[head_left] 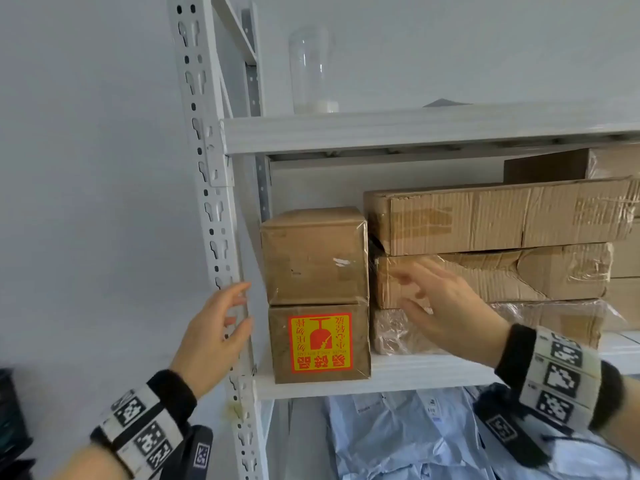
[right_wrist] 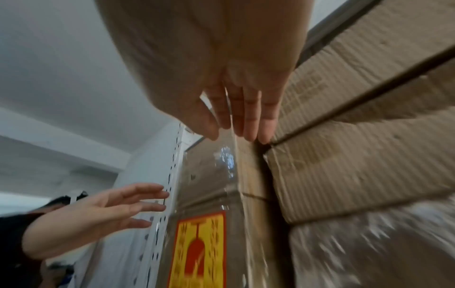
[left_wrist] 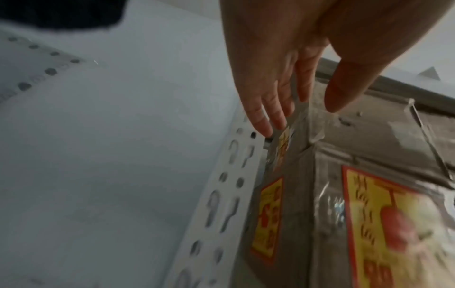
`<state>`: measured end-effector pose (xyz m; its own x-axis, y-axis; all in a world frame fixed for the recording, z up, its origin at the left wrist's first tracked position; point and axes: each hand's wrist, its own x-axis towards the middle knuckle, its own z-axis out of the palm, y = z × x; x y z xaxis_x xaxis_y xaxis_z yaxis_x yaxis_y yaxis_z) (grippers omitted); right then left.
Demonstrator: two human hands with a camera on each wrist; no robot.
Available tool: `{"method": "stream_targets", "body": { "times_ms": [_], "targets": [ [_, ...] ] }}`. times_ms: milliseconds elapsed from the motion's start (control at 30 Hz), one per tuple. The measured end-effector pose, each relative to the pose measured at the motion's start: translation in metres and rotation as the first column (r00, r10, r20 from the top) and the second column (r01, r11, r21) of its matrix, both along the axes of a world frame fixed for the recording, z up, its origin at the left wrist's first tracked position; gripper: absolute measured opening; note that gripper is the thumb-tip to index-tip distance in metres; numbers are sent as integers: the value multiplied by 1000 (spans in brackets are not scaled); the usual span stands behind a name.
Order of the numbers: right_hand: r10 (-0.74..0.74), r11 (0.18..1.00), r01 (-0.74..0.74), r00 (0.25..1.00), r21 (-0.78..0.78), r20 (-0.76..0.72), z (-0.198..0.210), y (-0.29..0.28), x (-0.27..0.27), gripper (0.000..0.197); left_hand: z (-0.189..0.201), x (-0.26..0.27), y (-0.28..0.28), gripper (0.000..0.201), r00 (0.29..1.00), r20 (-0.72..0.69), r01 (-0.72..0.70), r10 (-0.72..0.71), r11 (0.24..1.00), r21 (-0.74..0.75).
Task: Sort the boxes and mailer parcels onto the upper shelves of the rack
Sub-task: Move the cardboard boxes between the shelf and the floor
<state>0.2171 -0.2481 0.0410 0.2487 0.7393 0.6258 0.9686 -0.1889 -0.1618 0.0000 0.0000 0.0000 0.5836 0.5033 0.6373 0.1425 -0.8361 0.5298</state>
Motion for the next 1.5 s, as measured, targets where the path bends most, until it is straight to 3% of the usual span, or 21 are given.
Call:
{"method": "stream_targets", "body": {
  "times_ms": [133,333,433,633,767,933,1067,1167,1233,1333,1400,1500],
  "targets": [
    [-13,985,27,996,171,-83,37,28,-1,47,34,28,-3,58,999,49,14,-9,995,-100],
    [-36,994,64,959,89,-280,44,52,-1,48,55,54,-9,47,983,105,175,-153,949,-260],
    [-37,997,57,937,47,-346,47,59,-4,40,61,58,-17,38,983,97,179,-156,931,-318],
    [46,983,30,916,183,-398,60,49,-16,31,76,44,-31,13,964,229,222,-135,882,-416],
    [118,974,-16,886,225,-449,65,34,-31,29,80,26,-35,21,948,296,250,-113,842,-479],
    [165,977,-32,747,213,-644,72,33,-50,32,81,17,-35,55,955,291,231,-64,777,-586],
    [107,982,56,620,180,-777,84,46,-49,28,87,17,-33,80,975,217,174,-42,752,-636],
    [35,990,98,514,99,-857,92,58,-44,55,93,19,-33,86,982,191,142,-12,711,-688],
    [-23,995,100,462,26,-887,94,65,-41,64,96,18,-32,82,986,169,123,4,669,-733],
    [-68,996,71,376,-45,-924,92,74,-39,72,99,12,-34,46,983,178,165,-38,597,-785],
    [-46,999,33,329,-37,-943,90,78,-41,68,97,6,-35,33,979,189,196,-73,587,-786],
    [-54,999,13,331,-53,-942,89,75,-45,65,89,-6,-40,27,963,227,270,-149,588,-763]
  ]
}}
